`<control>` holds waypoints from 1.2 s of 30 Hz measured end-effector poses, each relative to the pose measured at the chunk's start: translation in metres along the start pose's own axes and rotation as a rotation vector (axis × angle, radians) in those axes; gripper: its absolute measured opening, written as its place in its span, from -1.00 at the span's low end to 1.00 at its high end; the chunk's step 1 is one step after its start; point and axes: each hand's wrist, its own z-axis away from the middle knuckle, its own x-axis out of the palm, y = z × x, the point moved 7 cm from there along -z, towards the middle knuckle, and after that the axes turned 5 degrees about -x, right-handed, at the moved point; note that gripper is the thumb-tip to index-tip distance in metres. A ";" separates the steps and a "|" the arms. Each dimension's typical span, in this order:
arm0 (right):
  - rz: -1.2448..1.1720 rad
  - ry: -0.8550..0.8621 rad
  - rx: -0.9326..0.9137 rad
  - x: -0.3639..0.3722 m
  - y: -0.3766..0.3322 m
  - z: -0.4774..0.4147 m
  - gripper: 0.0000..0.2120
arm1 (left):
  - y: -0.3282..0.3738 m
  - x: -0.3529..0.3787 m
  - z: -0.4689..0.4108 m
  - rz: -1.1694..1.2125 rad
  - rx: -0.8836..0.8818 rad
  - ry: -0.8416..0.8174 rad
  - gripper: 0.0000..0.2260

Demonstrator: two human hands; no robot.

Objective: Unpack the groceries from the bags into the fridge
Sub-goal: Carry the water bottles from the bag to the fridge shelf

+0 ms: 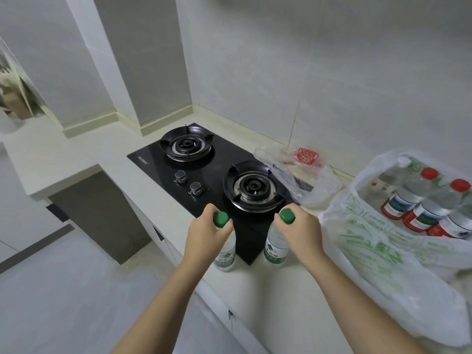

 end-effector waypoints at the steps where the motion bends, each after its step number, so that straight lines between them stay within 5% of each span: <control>1: 0.008 0.009 0.003 0.001 0.000 0.000 -0.85 | -0.001 0.000 0.000 0.013 -0.005 0.008 -0.79; 13: -0.156 0.164 0.032 0.011 0.020 0.015 -0.76 | -0.029 0.012 0.010 0.243 0.060 0.134 -0.74; 17: -0.404 0.040 0.162 0.041 0.039 0.025 -0.51 | -0.044 0.031 0.012 0.335 0.154 0.032 -0.48; 24: -0.543 0.016 0.248 0.082 0.086 0.053 -0.17 | -0.095 0.078 0.016 0.446 -0.013 -0.046 -0.20; 36: -0.410 0.062 0.217 0.111 0.110 0.053 -0.64 | -0.157 0.124 0.019 0.342 -0.253 -0.104 -0.40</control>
